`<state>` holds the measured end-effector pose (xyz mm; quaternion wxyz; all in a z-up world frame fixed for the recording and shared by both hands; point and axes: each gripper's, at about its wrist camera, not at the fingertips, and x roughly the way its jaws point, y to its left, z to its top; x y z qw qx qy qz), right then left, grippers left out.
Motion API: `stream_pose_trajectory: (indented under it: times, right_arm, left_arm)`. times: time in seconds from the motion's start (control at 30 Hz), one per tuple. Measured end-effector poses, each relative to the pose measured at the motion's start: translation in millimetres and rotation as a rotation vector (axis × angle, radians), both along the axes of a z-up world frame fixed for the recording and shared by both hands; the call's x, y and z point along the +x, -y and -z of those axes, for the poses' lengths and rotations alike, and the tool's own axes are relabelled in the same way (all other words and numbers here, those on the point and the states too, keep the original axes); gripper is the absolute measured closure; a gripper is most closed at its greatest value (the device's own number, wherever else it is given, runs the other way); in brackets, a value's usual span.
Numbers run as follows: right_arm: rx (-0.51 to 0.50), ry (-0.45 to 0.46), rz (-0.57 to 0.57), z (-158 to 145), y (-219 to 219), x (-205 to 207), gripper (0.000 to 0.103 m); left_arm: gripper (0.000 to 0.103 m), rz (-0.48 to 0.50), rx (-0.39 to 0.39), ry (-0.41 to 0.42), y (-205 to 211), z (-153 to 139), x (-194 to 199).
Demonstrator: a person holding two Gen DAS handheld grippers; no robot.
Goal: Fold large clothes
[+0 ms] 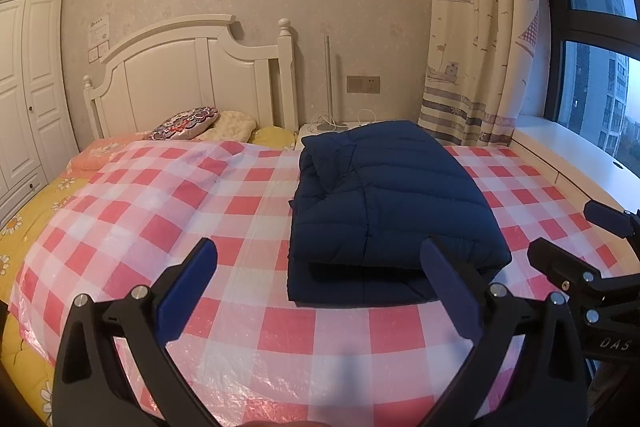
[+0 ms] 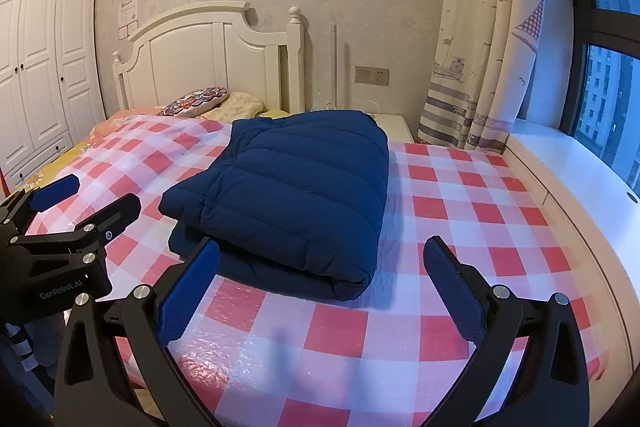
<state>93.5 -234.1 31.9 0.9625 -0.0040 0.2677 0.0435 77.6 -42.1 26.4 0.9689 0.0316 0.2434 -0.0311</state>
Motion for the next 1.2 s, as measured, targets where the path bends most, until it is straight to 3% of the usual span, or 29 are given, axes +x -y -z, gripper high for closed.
stream_pose_trajectory:
  times: [1.2]
  right_arm:
    - [0.008,-0.008,-0.016,-0.4,0.6,-1.1,0.005]
  left_arm:
    - [0.002,0.014,0.007,0.004,-4.1,1.1,-3.0]
